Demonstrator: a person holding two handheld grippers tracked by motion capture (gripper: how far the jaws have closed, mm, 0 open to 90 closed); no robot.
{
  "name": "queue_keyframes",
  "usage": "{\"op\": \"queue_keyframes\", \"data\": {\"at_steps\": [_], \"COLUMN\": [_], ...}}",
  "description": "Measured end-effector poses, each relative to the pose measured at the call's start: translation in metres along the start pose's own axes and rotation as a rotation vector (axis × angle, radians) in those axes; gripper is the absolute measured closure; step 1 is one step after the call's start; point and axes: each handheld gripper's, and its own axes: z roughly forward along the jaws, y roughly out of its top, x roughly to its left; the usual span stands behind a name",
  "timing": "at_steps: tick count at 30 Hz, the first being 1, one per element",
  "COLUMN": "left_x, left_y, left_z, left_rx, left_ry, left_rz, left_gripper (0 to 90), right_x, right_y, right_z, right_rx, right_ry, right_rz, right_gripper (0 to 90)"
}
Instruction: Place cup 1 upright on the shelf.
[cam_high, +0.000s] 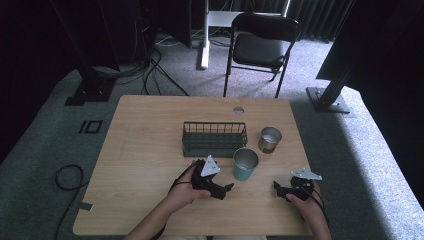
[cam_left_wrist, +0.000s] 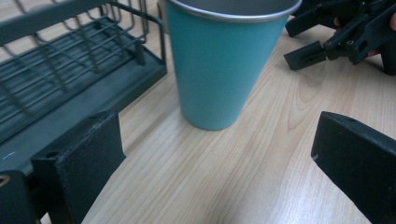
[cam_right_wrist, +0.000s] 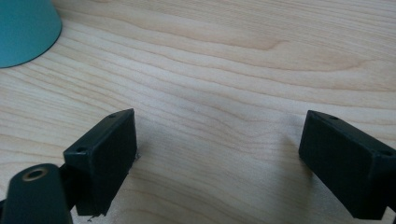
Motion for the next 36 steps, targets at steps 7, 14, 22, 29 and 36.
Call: {"op": "queue_keyframes", "data": {"at_steps": [7, 14, 22, 29, 36], "left_x": [-0.005, -0.002, -0.003, -0.003, -0.002], "left_y": [0.011, 0.017, 0.023, 0.027, 0.031], "left_z": [0.012, 0.025, 0.039, 0.050, 0.062], "left_rx": [-0.015, -0.040, -0.054, -0.067, -0.097], "left_ry": [-0.008, -0.004, -0.006, 0.006, 0.035], "left_rz": [0.003, -0.011, -0.010, -0.008, -0.029], "left_gripper": [2.8, 2.7, 2.8, 2.7, 2.7], "right_x": [0.000, 0.000, 0.000, 0.000, 0.000], "right_y": [0.000, 0.000, 0.000, 0.000, 0.000], "right_z": [0.000, 0.000, 0.000, 0.000, 0.000], "right_rx": [0.000, 0.000, 0.000, -0.001, -0.001], "right_ry": [0.000, 0.000, 0.001, 0.001, 0.001], "right_rz": [0.000, 0.000, 0.000, 0.000, 0.000], "right_gripper": [10.9, 10.9, 10.9, 10.9, 10.9]}}
